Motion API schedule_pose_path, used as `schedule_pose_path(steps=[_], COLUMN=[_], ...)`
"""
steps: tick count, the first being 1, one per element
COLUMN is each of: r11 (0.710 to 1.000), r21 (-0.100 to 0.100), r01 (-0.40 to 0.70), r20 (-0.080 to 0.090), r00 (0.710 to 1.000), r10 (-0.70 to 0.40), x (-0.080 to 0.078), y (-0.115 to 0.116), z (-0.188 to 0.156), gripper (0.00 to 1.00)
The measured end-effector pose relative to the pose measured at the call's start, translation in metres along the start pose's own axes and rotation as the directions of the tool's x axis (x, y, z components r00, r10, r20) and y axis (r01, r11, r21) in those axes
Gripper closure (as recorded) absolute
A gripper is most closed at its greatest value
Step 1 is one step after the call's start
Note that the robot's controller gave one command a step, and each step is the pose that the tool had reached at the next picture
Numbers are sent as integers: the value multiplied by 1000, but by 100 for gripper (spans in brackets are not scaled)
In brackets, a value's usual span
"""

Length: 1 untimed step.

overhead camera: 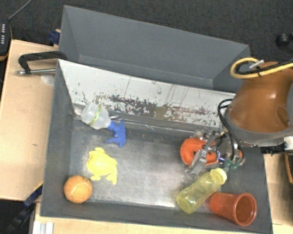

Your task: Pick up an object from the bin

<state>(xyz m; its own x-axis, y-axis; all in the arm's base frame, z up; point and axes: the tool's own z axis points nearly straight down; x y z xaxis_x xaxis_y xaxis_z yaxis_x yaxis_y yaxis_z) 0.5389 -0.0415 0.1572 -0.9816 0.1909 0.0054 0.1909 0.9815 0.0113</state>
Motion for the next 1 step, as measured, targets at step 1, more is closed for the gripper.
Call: schedule_pose_path(steps=[1], r11=[1000], r21=[-3], r01=[-4], r20=[21], r00=[1000], r10=[4], x=[-23], y=[2], z=[-72], gripper=[100])
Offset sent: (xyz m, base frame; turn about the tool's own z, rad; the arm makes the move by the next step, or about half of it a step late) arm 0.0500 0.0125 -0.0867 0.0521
